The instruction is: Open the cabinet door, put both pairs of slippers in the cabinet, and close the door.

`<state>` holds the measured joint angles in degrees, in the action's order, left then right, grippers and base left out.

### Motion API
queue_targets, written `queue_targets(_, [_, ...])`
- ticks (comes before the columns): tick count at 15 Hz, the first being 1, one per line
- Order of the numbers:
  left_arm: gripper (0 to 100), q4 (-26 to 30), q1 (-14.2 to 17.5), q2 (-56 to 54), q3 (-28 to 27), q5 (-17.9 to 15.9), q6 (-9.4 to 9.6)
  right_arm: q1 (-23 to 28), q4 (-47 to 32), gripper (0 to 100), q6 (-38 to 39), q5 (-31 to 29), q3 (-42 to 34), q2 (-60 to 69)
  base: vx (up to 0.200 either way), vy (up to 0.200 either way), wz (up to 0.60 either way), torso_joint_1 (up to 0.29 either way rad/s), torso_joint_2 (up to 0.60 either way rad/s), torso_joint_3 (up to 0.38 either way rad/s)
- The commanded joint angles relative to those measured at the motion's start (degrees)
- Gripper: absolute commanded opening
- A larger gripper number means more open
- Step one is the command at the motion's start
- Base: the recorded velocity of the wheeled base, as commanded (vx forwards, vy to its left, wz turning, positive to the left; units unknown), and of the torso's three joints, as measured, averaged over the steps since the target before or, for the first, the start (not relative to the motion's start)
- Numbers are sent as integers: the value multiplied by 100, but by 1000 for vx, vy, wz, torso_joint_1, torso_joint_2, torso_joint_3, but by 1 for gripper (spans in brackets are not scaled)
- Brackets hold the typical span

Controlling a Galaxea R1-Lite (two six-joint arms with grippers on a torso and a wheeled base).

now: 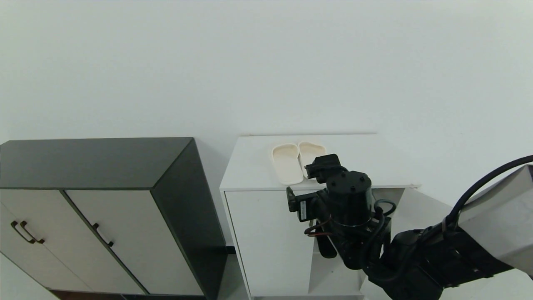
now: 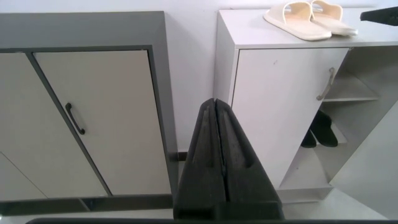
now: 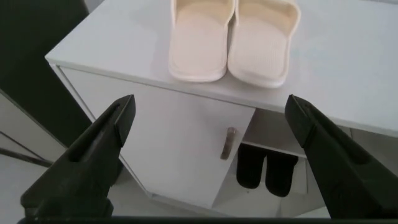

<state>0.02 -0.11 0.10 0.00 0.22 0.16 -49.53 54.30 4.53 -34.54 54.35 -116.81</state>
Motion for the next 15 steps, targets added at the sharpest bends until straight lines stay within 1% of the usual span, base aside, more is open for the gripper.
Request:
queue_targets(1, [0,6,2,-1,0,4,2,-4,-60,100,12,-1,6,53,0,0,0,0,0,0])
queue_targets(3, [0,-2,2,-1,0,4,2,-13,-525,100,206,-1,15,203,0,0,0,0,0,0])
queue_targets(4, [0,-2,2,-1,0,4,2,-39,-1000,100,469,-1,155,326,0,0,0,0,0,0])
queue_targets(7, [0,-2,2,-1,0,13,2,-39,-1105,100,522,-9,199,334,0,0,0,0,0,0])
queue_targets(15, [0,6,2,-1,0,4,2,-30,-1079,100,531,-9,217,167,200,0,0,7,-2,2])
